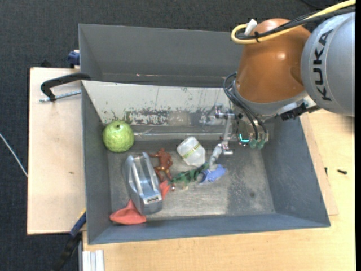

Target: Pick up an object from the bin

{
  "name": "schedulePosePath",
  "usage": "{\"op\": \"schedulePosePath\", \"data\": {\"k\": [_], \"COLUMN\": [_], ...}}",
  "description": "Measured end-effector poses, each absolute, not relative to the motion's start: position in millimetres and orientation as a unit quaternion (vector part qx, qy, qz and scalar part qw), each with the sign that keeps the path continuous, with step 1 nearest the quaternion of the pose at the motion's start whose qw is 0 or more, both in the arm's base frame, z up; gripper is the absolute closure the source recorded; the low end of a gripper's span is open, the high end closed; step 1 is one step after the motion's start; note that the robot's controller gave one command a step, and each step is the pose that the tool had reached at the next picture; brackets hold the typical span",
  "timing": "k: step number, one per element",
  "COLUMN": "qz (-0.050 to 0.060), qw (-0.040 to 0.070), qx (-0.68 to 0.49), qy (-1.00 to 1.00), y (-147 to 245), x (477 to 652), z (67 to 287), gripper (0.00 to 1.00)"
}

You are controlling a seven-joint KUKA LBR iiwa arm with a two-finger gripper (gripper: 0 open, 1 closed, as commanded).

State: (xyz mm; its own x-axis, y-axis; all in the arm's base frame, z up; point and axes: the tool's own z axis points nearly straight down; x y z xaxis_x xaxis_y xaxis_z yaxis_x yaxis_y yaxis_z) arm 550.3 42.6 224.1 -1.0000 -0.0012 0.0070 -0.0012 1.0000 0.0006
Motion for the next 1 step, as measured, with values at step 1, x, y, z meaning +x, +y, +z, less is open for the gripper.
{"op": "schedulePosePath", "data": {"k": [1], "qz": [-0.001], "qw": [-0.001], "qx": [0.0], "qy": [-1.0], "y": [42.4], "x": [551.9], "z": [228.6], "gripper": [0.0]}}
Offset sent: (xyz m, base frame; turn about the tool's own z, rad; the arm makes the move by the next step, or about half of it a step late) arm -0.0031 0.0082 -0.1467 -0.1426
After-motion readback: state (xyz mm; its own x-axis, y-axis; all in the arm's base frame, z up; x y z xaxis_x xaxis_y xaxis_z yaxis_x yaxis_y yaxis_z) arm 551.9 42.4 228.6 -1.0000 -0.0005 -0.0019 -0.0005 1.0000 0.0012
